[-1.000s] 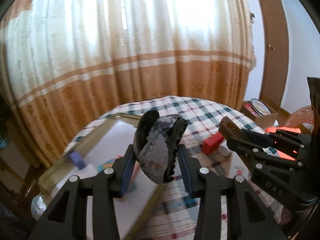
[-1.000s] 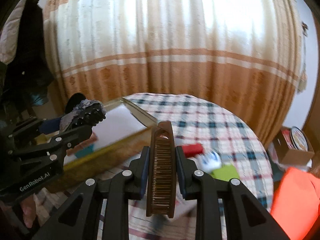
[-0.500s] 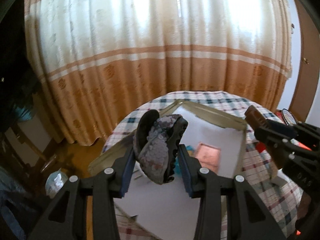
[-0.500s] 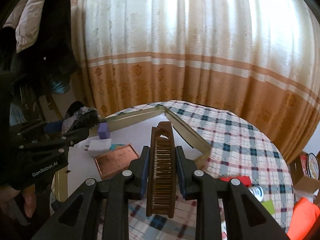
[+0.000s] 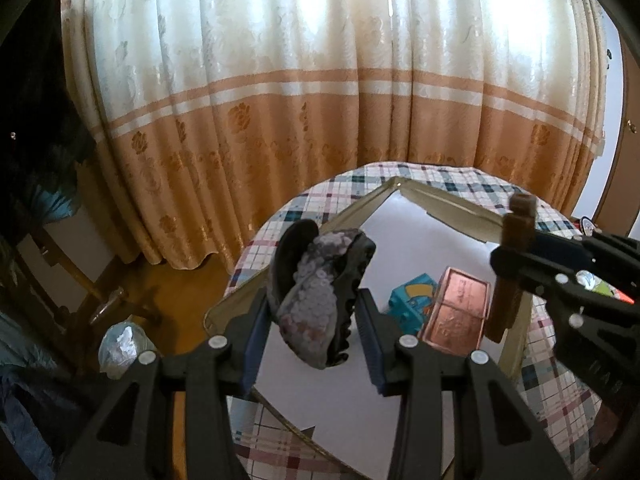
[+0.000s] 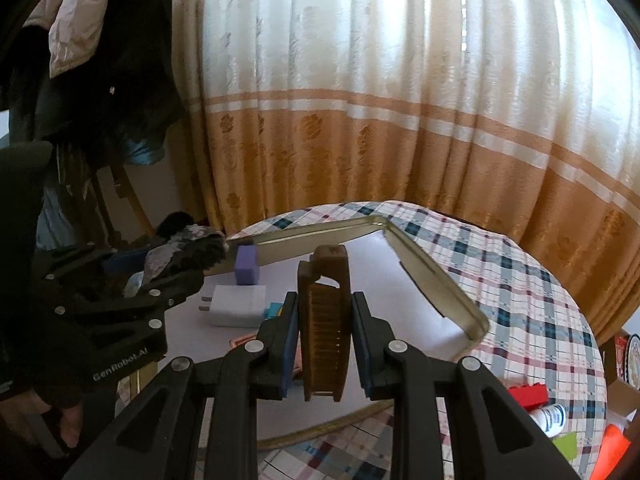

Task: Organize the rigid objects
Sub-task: 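Carry the comb with the right tool while the left tool carries the shoe over the tray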

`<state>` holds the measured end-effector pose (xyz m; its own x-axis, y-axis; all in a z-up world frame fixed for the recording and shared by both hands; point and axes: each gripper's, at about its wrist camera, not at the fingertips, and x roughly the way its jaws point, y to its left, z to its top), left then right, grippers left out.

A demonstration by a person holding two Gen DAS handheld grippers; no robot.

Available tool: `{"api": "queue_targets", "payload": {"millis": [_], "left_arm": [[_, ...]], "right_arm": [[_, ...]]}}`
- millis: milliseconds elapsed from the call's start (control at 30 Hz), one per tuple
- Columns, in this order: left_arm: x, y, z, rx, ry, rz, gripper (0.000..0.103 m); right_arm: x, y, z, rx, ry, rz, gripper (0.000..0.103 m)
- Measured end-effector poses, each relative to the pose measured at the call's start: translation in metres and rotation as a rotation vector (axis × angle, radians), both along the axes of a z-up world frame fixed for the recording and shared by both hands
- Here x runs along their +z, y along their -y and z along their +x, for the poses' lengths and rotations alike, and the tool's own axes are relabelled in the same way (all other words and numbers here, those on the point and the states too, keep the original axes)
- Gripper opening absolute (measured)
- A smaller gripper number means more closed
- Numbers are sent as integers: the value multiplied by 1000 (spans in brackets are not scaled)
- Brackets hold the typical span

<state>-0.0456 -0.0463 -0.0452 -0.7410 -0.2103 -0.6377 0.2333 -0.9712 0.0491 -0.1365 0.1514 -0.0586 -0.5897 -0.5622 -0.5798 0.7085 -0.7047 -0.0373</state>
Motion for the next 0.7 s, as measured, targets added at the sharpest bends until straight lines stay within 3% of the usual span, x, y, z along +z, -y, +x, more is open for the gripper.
{"api": "queue_targets", "payload": {"millis": [700], "left_arm": [[-12,7,-7,20,38,9,42]], "right_arm": [[-12,30,-3,57,13,43,27]]}}
